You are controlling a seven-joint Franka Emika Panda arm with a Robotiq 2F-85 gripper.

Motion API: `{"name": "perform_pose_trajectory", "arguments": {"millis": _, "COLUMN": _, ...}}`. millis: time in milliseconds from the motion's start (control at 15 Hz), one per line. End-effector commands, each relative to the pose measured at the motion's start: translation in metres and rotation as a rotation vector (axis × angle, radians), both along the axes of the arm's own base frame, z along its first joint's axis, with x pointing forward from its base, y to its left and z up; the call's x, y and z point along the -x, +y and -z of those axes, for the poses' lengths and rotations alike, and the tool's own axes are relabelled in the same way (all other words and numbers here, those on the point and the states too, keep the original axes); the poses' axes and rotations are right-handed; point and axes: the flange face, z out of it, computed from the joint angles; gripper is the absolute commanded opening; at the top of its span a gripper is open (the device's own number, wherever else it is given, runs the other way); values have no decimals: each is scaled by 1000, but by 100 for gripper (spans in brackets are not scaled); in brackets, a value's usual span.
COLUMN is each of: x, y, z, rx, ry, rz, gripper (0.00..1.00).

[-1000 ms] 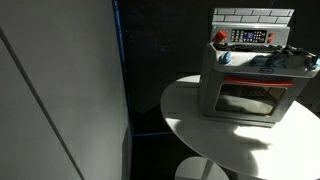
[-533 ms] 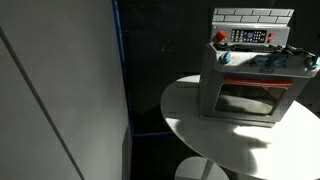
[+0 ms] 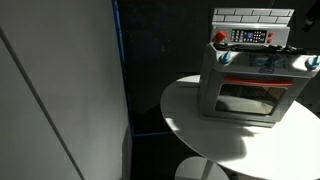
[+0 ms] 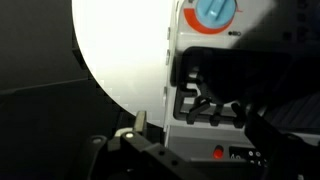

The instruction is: Push the top right button on the toy stove

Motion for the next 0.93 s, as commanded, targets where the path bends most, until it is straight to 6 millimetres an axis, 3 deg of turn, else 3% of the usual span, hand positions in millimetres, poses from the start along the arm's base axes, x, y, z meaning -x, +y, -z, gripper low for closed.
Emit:
{"name": "perform_pose_trajectory", "arguments": {"millis": 0, "x": -29, "y": -3, "z": -7, "rx": -6, "ry": -40, "rz": 51, "gripper": 100}}
{"name": "perform_pose_trajectory", "arguments": {"millis": 867, "x": -90, "y": -7, "z": 24, "rx": -41, "ry": -24, "rz": 200, "gripper": 100}}
